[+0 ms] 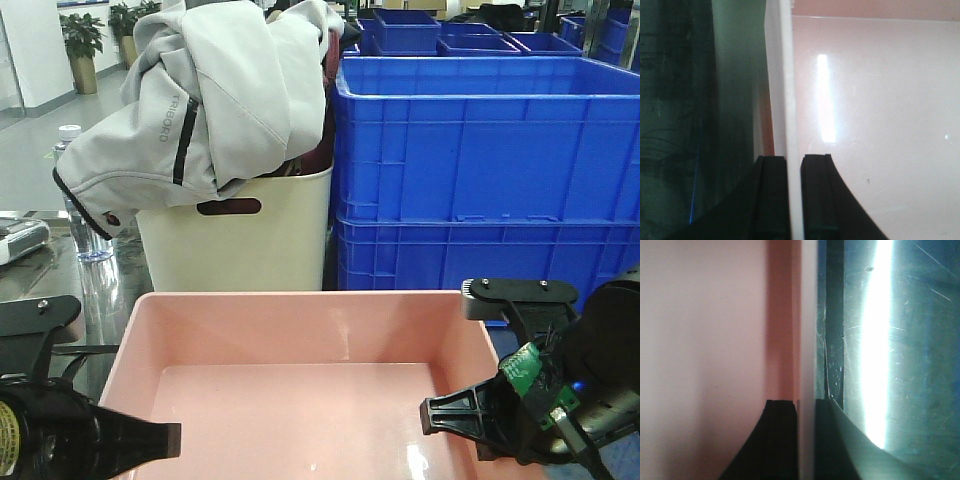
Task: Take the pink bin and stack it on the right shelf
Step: 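Lower the pink bin onto the dark shelf surface with both grippers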
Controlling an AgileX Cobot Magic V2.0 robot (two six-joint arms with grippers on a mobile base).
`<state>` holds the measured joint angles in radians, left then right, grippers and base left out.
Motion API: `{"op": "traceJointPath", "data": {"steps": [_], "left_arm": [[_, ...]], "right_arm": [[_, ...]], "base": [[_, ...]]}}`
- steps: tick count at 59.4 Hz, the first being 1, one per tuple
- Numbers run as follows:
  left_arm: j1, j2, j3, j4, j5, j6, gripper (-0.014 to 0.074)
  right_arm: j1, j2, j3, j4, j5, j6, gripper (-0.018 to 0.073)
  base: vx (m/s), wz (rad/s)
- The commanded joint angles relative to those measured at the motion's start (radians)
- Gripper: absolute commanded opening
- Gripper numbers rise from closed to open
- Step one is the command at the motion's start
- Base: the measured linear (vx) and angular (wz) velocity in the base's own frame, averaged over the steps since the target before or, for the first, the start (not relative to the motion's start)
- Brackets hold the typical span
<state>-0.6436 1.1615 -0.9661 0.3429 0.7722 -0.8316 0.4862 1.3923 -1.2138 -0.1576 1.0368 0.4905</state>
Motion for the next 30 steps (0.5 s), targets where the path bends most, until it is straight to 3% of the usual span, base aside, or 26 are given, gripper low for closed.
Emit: {"op": "traceJointPath", "data": {"steps": [1, 17, 22, 30], "left_arm": [[-0.005, -0.034, -0.033, 0.026, -0.085, -0.004, 0.0041], [-0.005, -0.034, -0.033, 0.026, -0.083, -0.004, 0.0041], [-0.005, -0.032, -0.033, 0.038, -0.078, 0.028, 0.0041], [0.023, -0.014, -0.042, 0.107, -0.067, 0.055, 0.0045]], "right_arm": [[-0.008, -0.029, -0.027, -0.073, -0.026, -0.008, -0.0001], [-0.008, -0.029, -0.027, -0.075, -0.055, -0.008, -0.0001], [-0.008, -0.028, -0.027, -0.076, -0.077, -0.039, -0.0001], [-0.010, 0.008, -0.051, -0.069, -0.117, -0.085, -0.0001]], "base": [[0.00, 0.00], [0.00, 0.00], [0.00, 0.00], [0.00, 0.00]]}}
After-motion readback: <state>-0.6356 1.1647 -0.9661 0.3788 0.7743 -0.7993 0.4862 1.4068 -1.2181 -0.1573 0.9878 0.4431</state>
